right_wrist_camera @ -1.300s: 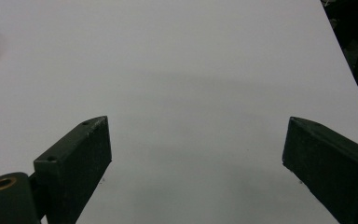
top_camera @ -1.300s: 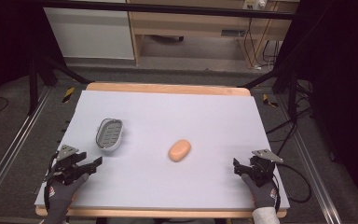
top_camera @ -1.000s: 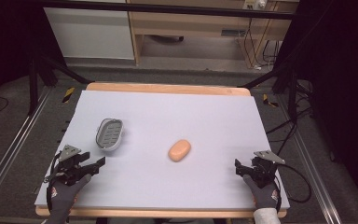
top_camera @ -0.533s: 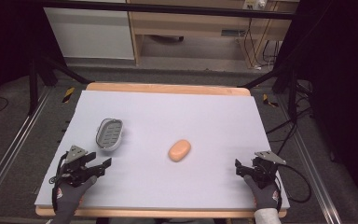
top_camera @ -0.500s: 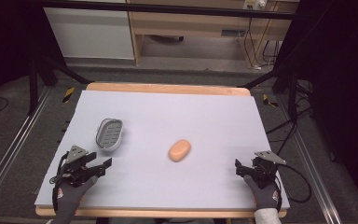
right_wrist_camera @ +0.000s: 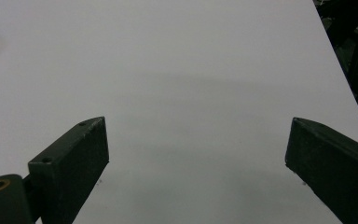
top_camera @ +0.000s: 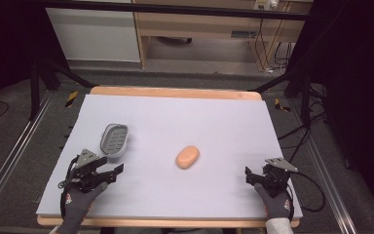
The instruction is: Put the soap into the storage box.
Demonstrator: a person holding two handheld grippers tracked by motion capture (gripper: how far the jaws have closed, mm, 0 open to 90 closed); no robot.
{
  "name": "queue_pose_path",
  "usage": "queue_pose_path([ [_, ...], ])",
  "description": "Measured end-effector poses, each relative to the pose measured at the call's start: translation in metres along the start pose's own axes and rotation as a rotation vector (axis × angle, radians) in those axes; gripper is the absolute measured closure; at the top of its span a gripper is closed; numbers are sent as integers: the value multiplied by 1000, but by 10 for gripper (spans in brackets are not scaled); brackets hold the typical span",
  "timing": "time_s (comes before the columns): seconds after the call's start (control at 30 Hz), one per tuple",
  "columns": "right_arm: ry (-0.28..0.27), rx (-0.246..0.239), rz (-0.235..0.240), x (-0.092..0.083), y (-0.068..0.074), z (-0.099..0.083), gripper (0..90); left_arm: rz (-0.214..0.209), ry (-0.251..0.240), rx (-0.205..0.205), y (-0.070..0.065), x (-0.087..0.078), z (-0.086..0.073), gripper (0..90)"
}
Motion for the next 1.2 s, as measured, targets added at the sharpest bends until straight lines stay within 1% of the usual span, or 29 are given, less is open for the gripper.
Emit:
queue_pose_path([
  [0.13,-4,2,6,0,1,1,62,-9,0,9,-2,-1,3,275],
  [0.2,-3,-3,13,0,2,1,62,-13,-1,17,-2,-3,6,275],
  [0.23,-1,-8,17,1,3,1,62,-18,-7,15,-3,-4,9,274],
  [0.3,0,-12,16,1,4,2,61,-20,-11,14,-4,-5,11,273],
  [0.33,-2,-13,17,2,5,3,61,-24,-10,20,-4,-5,13,273],
  [0.6,0,-35,16,4,8,4,61,-34,-4,40,-11,-2,24,267],
  [0.63,6,-32,21,5,9,3,61,-38,-4,43,-15,1,27,265],
  [0.67,7,-32,21,5,9,3,61,-38,-4,43,-15,1,27,265],
  [0.7,6,-35,20,5,10,3,61,-44,-4,50,-19,4,31,265],
  [0.73,6,-35,20,5,10,3,61,-44,-4,50,-19,4,31,264],
  [0.77,6,-37,18,5,10,3,61,-49,1,61,-25,7,35,263],
  [0.8,8,-36,18,5,10,3,61,-49,1,61,-25,7,35,263],
  [0.83,8,-36,18,5,10,3,61,-50,4,72,-29,10,37,263],
  [0.87,8,-36,18,5,10,3,61,-50,4,72,-29,10,37,263],
  [0.93,8,-36,21,5,10,3,61,-56,8,84,-36,14,41,263],
  [0.97,8,-31,24,5,10,3,61,-61,13,97,-42,16,44,263],
  [1.0,6,-32,24,5,10,3,61,-61,13,97,-42,16,44,263],
  [1.1,1,-29,26,3,10,3,61,-70,20,122,-54,23,51,262],
  [1.13,1,-29,26,3,10,3,61,-70,20,122,-54,23,51,262],
  [1.17,1,-25,28,3,9,3,61,-76,20,129,-59,26,55,262],
  [1.2,1,-25,28,3,9,3,61,-76,20,129,-59,26,55,263],
])
Point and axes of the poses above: each handheld gripper's, and its own axes: x roughly forward along the jaws, z roughly out of its top, y roughly to its left, the point moved 4 cm from there along x, roughly forward along the jaws, and after that the axes turned 7 degrees about y, right-handed, at the moved point
